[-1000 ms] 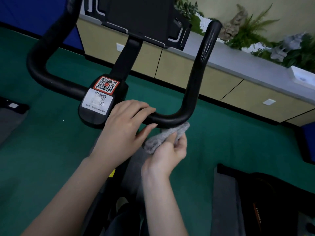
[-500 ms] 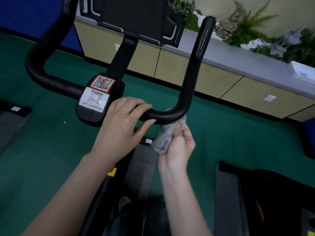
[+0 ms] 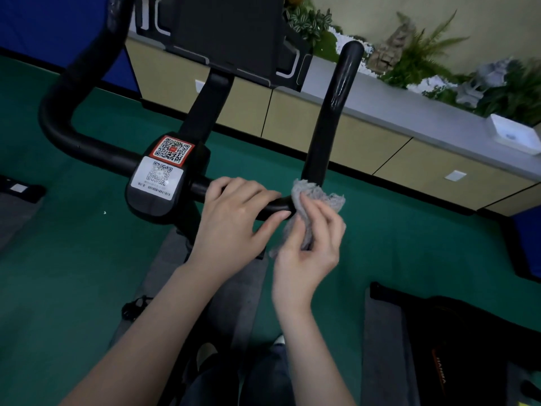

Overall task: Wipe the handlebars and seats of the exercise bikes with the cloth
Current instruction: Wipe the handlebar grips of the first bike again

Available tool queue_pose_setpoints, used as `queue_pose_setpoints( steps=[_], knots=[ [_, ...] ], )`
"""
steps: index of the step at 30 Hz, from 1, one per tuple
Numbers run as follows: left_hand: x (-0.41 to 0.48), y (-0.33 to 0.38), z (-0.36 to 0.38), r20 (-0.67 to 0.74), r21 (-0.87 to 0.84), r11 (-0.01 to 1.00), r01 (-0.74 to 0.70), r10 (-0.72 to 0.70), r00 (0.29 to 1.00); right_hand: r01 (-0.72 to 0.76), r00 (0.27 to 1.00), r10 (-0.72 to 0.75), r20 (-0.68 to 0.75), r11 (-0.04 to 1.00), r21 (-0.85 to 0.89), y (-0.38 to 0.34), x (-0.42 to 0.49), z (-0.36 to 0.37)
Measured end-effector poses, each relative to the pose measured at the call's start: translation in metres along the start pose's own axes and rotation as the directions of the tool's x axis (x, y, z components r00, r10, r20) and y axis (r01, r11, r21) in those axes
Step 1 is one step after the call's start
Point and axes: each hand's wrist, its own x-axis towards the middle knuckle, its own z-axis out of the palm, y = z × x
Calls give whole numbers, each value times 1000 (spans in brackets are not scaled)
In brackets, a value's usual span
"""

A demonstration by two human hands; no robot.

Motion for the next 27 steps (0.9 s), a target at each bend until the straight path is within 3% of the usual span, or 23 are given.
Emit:
queue_pose_setpoints(
  steps=[8,10,12,14,17,21,25,27],
  knots=[
    [0,2,0,-28,-25,1000,9,-10,1000,103,971,-79,224,990,-100,6,56,-9],
    [0,2,0,-29,-29,999,14,-15,999,205,932,-152,329,970,-133,4,54,-16],
    [0,2,-1,-29,-32,999,19,-20,999,351,843,-242,480,924,-151,1,55,-23],
    [0,3,-1,-32,-36,999,16,-17,999,490,709,-298,639,860,-143,-3,73,-25],
    [0,2,-2,-31,-55,998,11,-12,999,639,522,-265,811,752,-165,-11,115,-15],
    [-1,2,-1,-37,-70,997,23,-26,999,637,431,-115,895,742,-212,-21,150,-1],
    [-1,2,0,-32,-66,997,32,-35,999,678,184,-45,982,729,-93,-32,154,2],
    [-1,3,-1,-26,-68,997,41,-43,999,698,148,-16,989,710,-93,-34,162,7]
  ],
)
